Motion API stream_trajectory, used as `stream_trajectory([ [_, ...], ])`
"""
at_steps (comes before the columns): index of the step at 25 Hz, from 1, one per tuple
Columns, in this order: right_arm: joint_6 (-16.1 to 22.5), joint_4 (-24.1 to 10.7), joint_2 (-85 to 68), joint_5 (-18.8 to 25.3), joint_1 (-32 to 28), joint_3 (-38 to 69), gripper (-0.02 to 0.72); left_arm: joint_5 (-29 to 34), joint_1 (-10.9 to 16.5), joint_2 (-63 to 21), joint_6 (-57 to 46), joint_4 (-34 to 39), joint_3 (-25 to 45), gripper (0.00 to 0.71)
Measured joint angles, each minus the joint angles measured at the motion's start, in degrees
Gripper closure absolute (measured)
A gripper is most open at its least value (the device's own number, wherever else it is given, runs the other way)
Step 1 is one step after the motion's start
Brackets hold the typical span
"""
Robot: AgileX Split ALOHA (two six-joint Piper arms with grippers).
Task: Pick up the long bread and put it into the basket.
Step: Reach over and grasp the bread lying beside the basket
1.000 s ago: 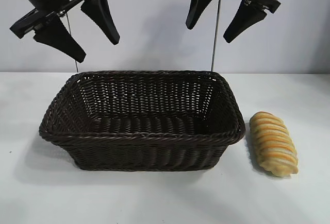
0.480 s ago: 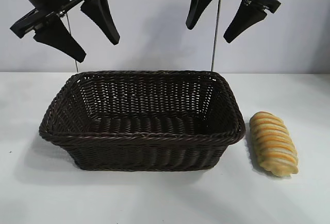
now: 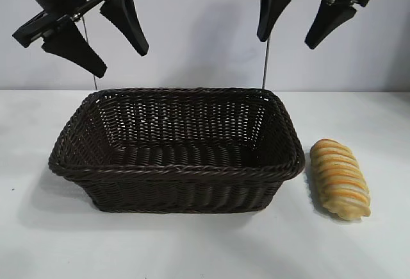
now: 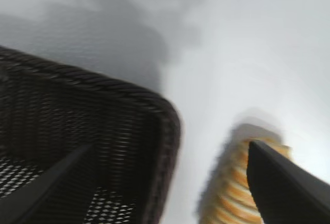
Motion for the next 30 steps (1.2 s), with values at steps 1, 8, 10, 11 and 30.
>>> stream_trajectory([
  [1, 0.42, -0.02, 0.00, 0.00, -0.07, 0.00, 0.125, 0.00, 0.00, 0.00, 0.00, 0.00, 0.00, 0.231],
  [8, 2.13, -0.17, 0.00, 0.00, -0.07, 0.00, 0.125, 0.00, 0.00, 0.00, 0.00, 0.00, 0.00, 0.231],
  [10, 2.31, -0.17, -0.05, 0.00, -0.07, 0.30, 0.125, 0.00, 0.00, 0.00, 0.00, 0.00, 0.00, 0.231],
  [11, 2.31, -0.17, -0.11, 0.00, -0.07, 0.72, 0.125, 0.00, 0.00, 0.00, 0.00, 0.00, 0.00, 0.231],
  [30, 2.74, -0.65, -0.21, -0.90, -0.07, 21.06, 0.125, 0.00, 0.00, 0.00, 0.47, 0.00, 0.00, 0.231],
])
